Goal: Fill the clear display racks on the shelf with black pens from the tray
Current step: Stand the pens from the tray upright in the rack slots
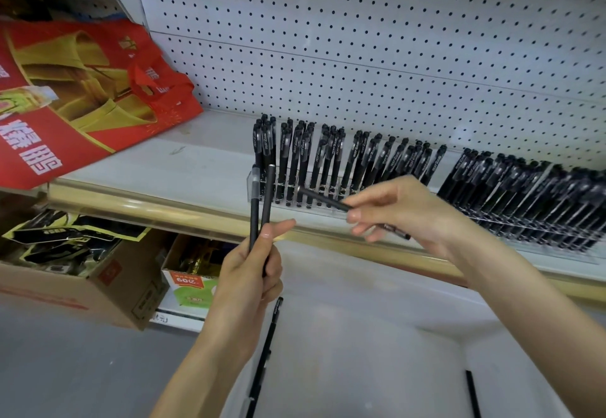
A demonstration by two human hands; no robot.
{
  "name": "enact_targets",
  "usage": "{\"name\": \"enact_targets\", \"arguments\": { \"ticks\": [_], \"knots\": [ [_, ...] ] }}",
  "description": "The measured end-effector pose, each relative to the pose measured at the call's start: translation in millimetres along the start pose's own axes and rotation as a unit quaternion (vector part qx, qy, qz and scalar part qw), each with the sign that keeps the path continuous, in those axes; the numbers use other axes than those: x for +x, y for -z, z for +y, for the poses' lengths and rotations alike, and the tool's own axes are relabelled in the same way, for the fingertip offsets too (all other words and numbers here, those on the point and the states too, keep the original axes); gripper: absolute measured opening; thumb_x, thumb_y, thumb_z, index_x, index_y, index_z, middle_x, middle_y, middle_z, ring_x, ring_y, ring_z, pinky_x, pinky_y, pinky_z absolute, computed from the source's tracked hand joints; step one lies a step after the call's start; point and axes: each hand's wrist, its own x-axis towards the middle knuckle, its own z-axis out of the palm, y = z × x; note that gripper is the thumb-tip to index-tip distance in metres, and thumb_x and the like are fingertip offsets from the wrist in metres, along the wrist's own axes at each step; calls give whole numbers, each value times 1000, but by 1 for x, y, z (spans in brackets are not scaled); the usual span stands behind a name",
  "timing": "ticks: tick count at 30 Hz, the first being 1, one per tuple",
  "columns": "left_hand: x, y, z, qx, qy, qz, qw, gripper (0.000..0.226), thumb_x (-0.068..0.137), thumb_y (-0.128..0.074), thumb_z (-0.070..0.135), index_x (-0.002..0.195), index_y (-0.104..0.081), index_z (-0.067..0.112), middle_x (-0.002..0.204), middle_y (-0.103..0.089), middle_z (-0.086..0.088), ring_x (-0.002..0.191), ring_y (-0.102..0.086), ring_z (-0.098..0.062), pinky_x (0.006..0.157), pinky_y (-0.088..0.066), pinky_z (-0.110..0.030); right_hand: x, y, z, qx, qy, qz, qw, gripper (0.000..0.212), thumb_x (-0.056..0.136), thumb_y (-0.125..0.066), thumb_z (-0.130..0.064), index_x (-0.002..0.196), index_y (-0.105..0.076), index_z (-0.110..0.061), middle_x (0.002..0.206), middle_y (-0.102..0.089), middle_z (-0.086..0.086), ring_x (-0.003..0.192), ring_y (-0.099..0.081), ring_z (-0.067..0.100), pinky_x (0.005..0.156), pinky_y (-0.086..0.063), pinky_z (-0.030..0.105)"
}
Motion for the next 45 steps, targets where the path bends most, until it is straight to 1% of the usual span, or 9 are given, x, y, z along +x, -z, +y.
{"name": "enact_targets", "arguments": {
  "ticks": [4, 8, 11, 14, 22, 25, 29, 35, 45],
  "knots": [
    [0, 3, 0, -8, 28, 1, 1000, 40, 88, -49, 42, 106, -73, 15, 57, -28, 5, 45, -17, -7, 38, -19, -15, 6, 12, -9, -17, 25, 129, 991, 4, 82, -73, -11, 85, -73, -11, 74, -74, 5, 44, -57, 9, 35, -38, 15],
    [4, 8, -2, -39, 76, 8, 996, 39, 95, -46, 39, 107, -73, 13, 58, -32, 5, 46, -20, -6, 37, -20, -15, 14, 14, -12, 27, 72, 162, 984, 5, 81, -73, -5, 82, -73, -9, 73, -71, 7, 65, -68, 12, 65, -56, 17],
    [5, 7, -5, -58, 88, 15, 994, 33, 98, -46, 30, 108, -72, 10, 61, -38, 5, 49, -26, -7, 40, -23, -16, 15, 14, -11, 51, 102, 136, 984, 14, 85, -67, -1, 94, -72, -11, 89, -74, 9, 87, -72, 17, 87, -55, 25],
    [5, 5, -5, -86, 96, 7, 992, 29, 98, -48, 23, 111, -69, 8, 62, -40, 3, 51, -30, -7, 41, -25, -17, 14, 12, -11, 115, 162, 121, 973, 17, 90, -60, -2, 104, -68, -7, 101, -72, 13, 96, -71, 19, 94, -52, 28],
    [3, 4, 0, -71, 73, -12, 995, 29, 92, -52, 25, 111, -70, 14, 61, -36, 5, 49, -19, -6, 39, -18, -16, 20, 12, -15, 159, 216, 97, 958, 16, 94, -51, 1, 107, -61, 0, 105, -68, 16, 94, -70, 19, 87, -54, 24],
    [4, 5, -2, -63, 73, -8, 995, 28, 95, -49, 24, 111, -69, 13, 60, -33, 5, 46, -17, -6, 38, -16, -16, 25, 11, -17, 69, 264, 192, 943, 13, 95, -53, 0, 107, -51, -5, 92, -67, 13, 72, -69, 13, 70, -57, 23],
    [3, 5, -4, -36, 81, -5, 996, 30, 96, -48, 29, 111, -70, 13, 60, -31, 5, 44, -19, -5, 36, -20, -15, 33, 9, -11, -33, 309, 289, 905, 36, 92, -62, -8, 115, -37, -19, 72, -61, 10, 58, -67, 13, 57, -54, 22],
    [2, 8, -1, -47, 97, 5, 994, 47, 95, -42, 44, 104, -74, 12, 58, -30, 5, 43, -15, -5, 35, -16, -16, 53, -4, 2, -72, 328, 320, 886, 37, 91, -65, -15, 117, -39, -24, 75, -58, -5, 60, -67, 12, 63, -57, 28],
    [3, 23, -1, -31, 82, 8, 996, 35, 98, -46, 32, 103, -75, 13, 63, -39, 3, 48, -22, -7, 37, -23, -15, 72, -18, 4, -110, 342, 297, 885, 37, 94, -61, -15, 125, -42, -8, 74, -56, -11, 65, -65, 5, 68, -55, 21]
  ]
}}
